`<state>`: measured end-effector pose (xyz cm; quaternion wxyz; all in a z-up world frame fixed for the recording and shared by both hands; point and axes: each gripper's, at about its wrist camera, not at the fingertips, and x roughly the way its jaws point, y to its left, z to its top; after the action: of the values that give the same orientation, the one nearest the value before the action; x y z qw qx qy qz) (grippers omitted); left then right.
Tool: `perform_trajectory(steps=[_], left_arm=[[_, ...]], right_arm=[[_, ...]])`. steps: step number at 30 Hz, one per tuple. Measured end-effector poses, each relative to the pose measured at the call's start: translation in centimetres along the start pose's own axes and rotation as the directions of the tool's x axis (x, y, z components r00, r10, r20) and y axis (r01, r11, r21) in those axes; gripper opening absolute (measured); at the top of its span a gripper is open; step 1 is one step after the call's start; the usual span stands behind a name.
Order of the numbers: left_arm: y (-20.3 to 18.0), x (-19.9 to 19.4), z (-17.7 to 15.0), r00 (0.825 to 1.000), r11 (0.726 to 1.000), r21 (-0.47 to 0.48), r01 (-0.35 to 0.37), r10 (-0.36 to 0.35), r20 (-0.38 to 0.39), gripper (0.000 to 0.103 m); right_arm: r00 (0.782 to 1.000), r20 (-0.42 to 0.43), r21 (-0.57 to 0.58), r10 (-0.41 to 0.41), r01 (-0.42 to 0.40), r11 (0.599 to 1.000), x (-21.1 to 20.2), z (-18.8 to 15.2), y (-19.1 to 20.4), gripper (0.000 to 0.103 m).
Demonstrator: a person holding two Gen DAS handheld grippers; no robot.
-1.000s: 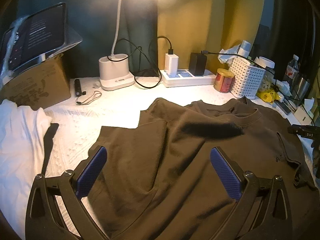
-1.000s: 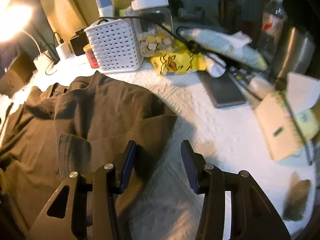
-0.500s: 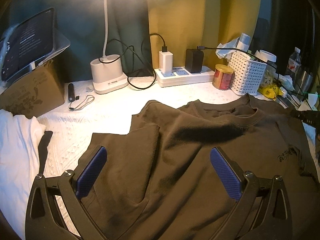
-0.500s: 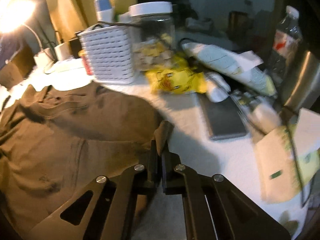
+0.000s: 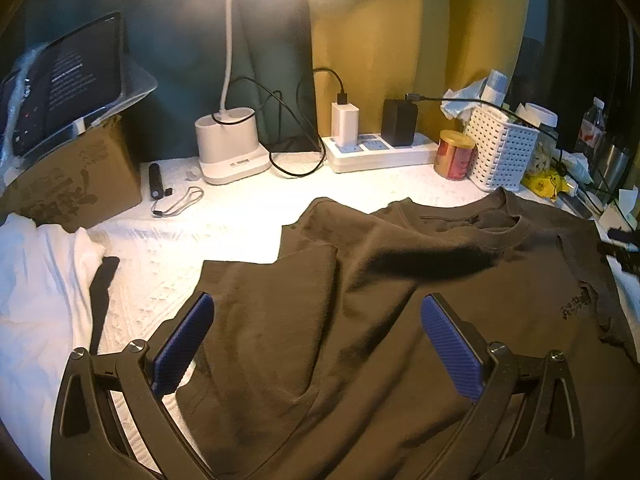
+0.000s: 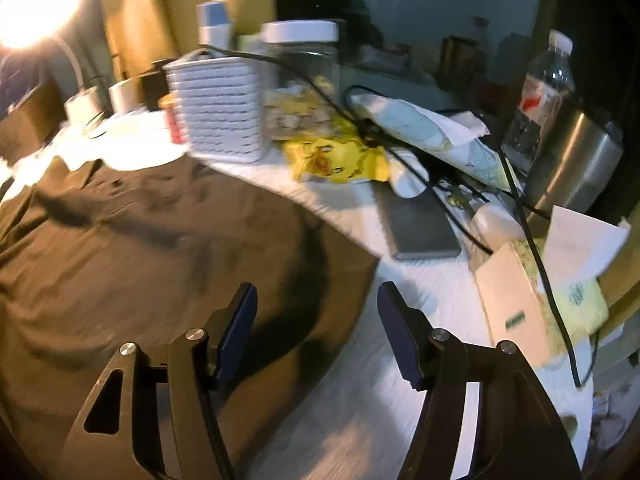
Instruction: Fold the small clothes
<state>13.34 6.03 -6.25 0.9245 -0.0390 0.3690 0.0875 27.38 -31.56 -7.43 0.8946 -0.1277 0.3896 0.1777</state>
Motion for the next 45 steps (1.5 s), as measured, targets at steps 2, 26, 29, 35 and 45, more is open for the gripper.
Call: perform_trajectory(steps=[2,26,29,35,45], left_arm=[[0.3,-0.4,-0.2,1.000,1.000,-0.003,0.005,-0.005,0.004,0.102],[9.5,1.6,-1.9,0.997,0.998,-0.045,0.048,-0.050,-0.056,0.101],[10.0,3.3,-1.7,0.989,0.993,-0.055,0.105,-0.111,-0.102,0.090],[9.0,6.0,-1.3,0.967,0.980,0.013,0.199,-0.194,-0.167,0.064],[9.8,4.5,-1.1,0.980,0.985,0.029,0.170,-0.166,-0.109,0.006]], right_arm=[[1.000,-0.003,-0.015,-0.001,0.001,1.000,-1.1,-0.6,1.3,0.066],[0.998,0.004,-0.033,-0.065,0.065,0.997,-8.5,-5.2,9.3,0.066],[0.998,0.019,0.023,-0.062,0.062,0.998,-9.2,-5.3,9.5,0.066],[0.998,0.018,0.081,-0.065,0.063,0.995,-9.7,-5.7,9.6,0.066],[0.998,0.008,0.116,-0.059,0.058,0.992,-9.5,-6.1,9.4,0.066]])
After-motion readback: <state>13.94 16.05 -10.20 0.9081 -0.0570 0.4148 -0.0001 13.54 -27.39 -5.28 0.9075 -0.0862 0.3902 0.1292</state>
